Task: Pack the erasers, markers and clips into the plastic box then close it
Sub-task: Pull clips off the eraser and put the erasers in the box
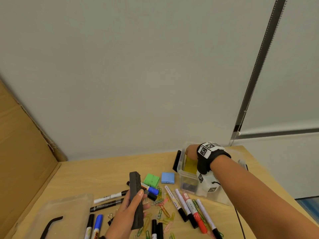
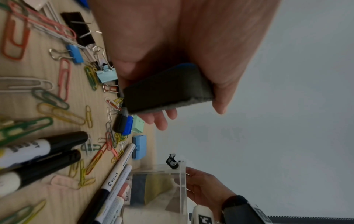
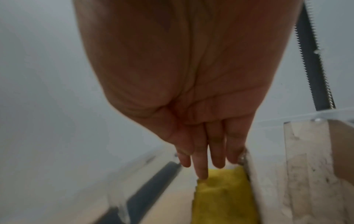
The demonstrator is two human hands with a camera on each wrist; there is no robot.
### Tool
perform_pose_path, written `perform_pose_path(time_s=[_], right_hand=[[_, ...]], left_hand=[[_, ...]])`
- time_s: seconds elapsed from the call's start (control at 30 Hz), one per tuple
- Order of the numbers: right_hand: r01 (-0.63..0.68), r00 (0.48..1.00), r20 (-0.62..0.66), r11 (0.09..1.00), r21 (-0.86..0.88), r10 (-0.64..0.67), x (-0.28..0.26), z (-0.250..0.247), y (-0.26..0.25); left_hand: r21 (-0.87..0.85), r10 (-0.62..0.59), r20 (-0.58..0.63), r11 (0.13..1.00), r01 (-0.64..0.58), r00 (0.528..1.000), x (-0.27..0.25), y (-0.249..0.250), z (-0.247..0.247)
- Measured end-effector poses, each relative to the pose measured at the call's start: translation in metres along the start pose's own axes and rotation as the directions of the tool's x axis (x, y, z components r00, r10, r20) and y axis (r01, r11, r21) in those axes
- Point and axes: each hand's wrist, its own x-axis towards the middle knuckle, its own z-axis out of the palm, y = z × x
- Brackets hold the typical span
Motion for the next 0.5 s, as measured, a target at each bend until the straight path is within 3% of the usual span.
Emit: perform_pose_path(time_s=[0.07,0.1,0.17,0.23,0.33,0.43,0.47,0.5], right_hand=[[0.048,0.997,-0.059,0.999,0.009,-0.048,-0.001,-0.003,0.003],[0.054,0.992,-0.117,0.990,0.127,-0.039,-0.021,-0.007,-0.004],[0.063,0.981,-0.193,0.964,0.257,-0.013,-0.130,-0.038,-0.035],[0.032,0.976,-0.214,0.947,0.320,0.040,-0.164,-0.044,-0.037],[0.019,0.978,-0.207,0.977,0.212,0.026,-0.162,-0.052,-0.040],[0.062,0.994,-0.095,0.991,0.118,-0.051,-0.155,-0.041,-0.037],[0.108,0.986,-0.137,0.992,0.070,-0.098,-0.137,-0.038,-0.032],[0.159,0.971,-0.179,0.987,-0.004,-0.158,-0.084,-0.029,-0.016]], left_hand=[[0.031,-0.014,0.017,0.999,0.014,1.000,0.000,-0.001,-0.002],[0.037,-0.028,0.023,0.999,0.028,0.999,0.001,0.000,-0.002],[0.053,-0.049,0.020,0.997,0.048,0.999,0.002,0.005,0.003],[0.076,-0.041,0.027,0.996,0.038,0.999,0.004,0.008,0.010],[0.162,-0.001,0.033,0.987,-0.004,0.999,0.011,0.009,0.035],[0.362,0.102,0.116,0.922,-0.138,0.988,0.017,0.014,0.073],[0.403,0.146,0.166,0.893,-0.202,0.975,0.018,0.017,0.087],[0.419,0.184,0.206,0.871,-0.257,0.961,0.022,0.019,0.100]])
